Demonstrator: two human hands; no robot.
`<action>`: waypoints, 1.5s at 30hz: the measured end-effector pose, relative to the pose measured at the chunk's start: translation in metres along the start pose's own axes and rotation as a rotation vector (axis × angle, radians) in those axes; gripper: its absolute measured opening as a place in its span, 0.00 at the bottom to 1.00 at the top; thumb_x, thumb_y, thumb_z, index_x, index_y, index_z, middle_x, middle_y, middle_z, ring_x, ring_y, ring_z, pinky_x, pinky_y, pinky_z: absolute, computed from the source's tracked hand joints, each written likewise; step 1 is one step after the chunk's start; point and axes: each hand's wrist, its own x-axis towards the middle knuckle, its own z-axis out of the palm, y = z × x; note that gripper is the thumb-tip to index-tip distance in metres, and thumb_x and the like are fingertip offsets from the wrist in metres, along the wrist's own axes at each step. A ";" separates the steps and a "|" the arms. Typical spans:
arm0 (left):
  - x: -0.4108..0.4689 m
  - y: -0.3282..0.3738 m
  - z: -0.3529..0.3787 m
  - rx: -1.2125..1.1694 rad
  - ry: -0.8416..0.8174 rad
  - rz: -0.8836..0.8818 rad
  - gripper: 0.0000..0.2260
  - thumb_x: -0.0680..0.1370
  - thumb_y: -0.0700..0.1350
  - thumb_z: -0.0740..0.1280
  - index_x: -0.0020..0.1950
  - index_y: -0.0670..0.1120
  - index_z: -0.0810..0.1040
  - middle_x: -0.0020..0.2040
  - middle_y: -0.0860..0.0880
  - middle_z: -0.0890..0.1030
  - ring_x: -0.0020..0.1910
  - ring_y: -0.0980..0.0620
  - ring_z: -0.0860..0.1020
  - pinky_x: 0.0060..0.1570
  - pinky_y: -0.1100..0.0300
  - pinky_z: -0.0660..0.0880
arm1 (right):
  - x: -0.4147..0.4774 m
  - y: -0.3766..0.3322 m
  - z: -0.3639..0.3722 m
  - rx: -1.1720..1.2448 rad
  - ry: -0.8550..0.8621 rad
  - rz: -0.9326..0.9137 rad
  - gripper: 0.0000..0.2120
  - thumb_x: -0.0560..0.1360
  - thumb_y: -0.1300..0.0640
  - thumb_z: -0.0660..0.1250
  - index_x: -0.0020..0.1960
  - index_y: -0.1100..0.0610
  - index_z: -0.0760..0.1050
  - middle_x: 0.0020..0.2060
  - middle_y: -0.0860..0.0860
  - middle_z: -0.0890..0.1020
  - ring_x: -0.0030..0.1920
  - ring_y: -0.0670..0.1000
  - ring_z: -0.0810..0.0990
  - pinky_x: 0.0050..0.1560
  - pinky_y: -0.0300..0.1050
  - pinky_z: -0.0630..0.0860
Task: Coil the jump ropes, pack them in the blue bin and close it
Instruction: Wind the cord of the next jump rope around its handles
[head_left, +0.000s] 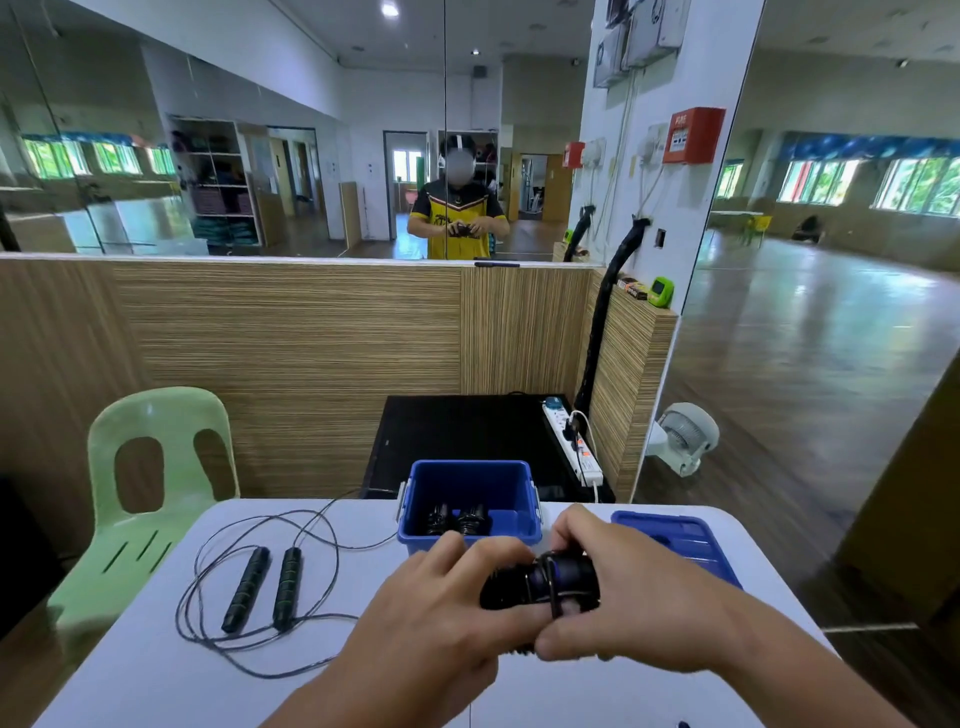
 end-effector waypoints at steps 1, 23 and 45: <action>0.000 0.000 -0.001 -0.012 0.003 0.001 0.26 0.66 0.42 0.69 0.60 0.66 0.77 0.63 0.54 0.74 0.41 0.48 0.73 0.34 0.54 0.76 | 0.000 0.001 0.001 0.005 0.006 -0.010 0.25 0.63 0.49 0.80 0.51 0.48 0.68 0.43 0.49 0.85 0.38 0.47 0.81 0.41 0.54 0.83; 0.021 -0.034 -0.060 -1.110 -0.716 -0.717 0.27 0.68 0.64 0.71 0.67 0.64 0.78 0.62 0.57 0.83 0.61 0.60 0.80 0.66 0.57 0.75 | -0.007 0.009 0.023 -0.112 0.177 -0.454 0.19 0.68 0.58 0.76 0.52 0.44 0.70 0.47 0.42 0.77 0.43 0.47 0.76 0.42 0.35 0.73; 0.029 0.000 -0.038 -0.596 -0.700 -0.542 0.22 0.68 0.54 0.75 0.61 0.62 0.75 0.50 0.58 0.82 0.48 0.56 0.81 0.49 0.54 0.79 | -0.003 0.030 0.023 -0.184 0.295 -0.649 0.12 0.69 0.60 0.73 0.43 0.52 0.70 0.54 0.43 0.78 0.54 0.52 0.79 0.50 0.48 0.77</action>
